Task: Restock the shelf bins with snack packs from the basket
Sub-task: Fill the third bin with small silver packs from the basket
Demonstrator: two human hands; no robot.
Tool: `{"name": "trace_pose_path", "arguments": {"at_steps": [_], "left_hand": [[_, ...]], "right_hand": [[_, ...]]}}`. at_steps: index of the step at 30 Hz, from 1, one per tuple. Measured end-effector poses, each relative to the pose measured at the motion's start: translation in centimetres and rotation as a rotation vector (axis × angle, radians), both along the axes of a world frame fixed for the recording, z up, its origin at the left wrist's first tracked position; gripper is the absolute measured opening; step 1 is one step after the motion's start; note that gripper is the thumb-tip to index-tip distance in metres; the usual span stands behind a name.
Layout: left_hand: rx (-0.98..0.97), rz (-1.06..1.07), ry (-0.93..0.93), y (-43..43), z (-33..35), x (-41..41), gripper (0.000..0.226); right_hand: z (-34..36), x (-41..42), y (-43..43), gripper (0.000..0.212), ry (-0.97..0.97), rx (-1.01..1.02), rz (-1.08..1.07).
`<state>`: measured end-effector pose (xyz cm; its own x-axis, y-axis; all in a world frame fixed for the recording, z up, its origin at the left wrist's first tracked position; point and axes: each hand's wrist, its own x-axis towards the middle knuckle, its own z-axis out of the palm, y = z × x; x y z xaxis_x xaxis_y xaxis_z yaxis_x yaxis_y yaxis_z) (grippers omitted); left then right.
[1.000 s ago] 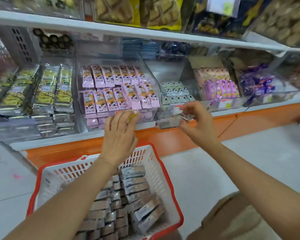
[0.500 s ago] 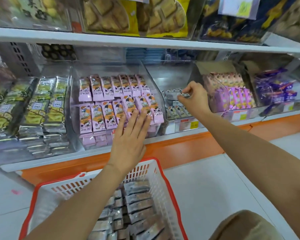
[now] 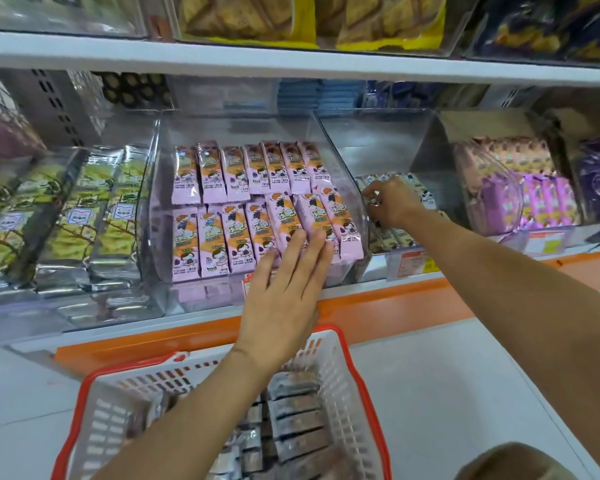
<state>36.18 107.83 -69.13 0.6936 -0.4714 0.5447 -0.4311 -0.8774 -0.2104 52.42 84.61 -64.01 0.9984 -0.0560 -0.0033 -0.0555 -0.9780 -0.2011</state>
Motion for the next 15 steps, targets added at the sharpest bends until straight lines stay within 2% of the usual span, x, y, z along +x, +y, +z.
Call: {"name": "trace_pose_path", "arguments": {"at_steps": [4, 9, 15], "left_hand": [[0.017, 0.010, 0.029, 0.0, 0.1, -0.1, 0.091], [0.056, 0.032, 0.068, 0.1, 0.5, -0.4, 0.093], [0.015, 0.020, 0.037, 0.7, 0.8, -2.3, 0.087]], "right_hand": [[0.2, -0.7, 0.1, 0.040, -0.037, -0.031, 0.068], [1.9, -3.3, 0.1, 0.028, -0.267, 0.150, 0.114], [4.3, -11.7, 2.5, 0.014, -0.517, 0.387, 0.354]]}}
